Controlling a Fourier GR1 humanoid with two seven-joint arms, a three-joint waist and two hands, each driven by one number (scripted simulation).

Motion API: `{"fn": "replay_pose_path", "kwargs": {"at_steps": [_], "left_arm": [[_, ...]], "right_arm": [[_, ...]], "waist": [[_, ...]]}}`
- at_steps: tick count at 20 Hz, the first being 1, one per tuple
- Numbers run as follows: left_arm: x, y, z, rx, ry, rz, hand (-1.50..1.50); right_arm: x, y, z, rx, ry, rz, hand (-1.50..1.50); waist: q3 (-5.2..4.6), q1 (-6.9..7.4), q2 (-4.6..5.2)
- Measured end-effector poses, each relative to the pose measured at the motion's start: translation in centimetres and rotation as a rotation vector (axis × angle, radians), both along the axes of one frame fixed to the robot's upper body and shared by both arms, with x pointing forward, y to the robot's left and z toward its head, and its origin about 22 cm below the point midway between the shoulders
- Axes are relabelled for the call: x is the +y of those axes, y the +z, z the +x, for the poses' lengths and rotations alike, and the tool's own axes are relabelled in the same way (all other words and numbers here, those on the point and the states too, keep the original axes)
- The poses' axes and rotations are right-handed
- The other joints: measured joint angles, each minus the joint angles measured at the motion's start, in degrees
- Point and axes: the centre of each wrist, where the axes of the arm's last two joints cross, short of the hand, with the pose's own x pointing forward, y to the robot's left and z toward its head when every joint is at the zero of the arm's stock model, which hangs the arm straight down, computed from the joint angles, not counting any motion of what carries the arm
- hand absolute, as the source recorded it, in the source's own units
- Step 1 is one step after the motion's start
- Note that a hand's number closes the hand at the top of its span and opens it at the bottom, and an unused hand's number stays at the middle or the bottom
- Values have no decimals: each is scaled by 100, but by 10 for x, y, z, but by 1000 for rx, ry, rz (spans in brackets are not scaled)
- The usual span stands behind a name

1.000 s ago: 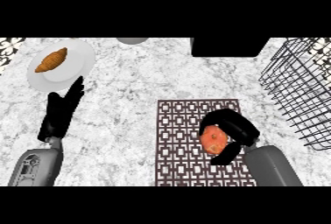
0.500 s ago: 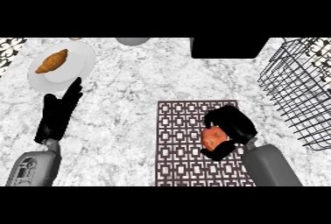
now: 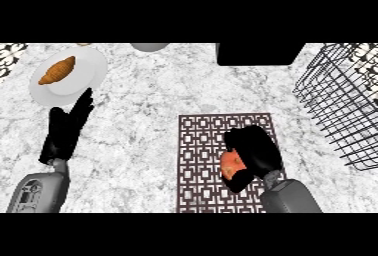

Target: Pick the squash from the placemat and place it in the basket

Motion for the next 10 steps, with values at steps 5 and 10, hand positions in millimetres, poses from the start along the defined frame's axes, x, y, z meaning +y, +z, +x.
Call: {"fn": "replay_pose_path", "kwargs": {"at_steps": [5,10], "left_arm": [[5,-5,-3,8,6,3,0],[9,1,1,2,11,4,0]], "right_arm": [[5,49,-21,-28,-40,229,150],[-2,104,-44,-100,-82,495,150]], "waist": [[7,-30,3],[9,-52,-1]]}}
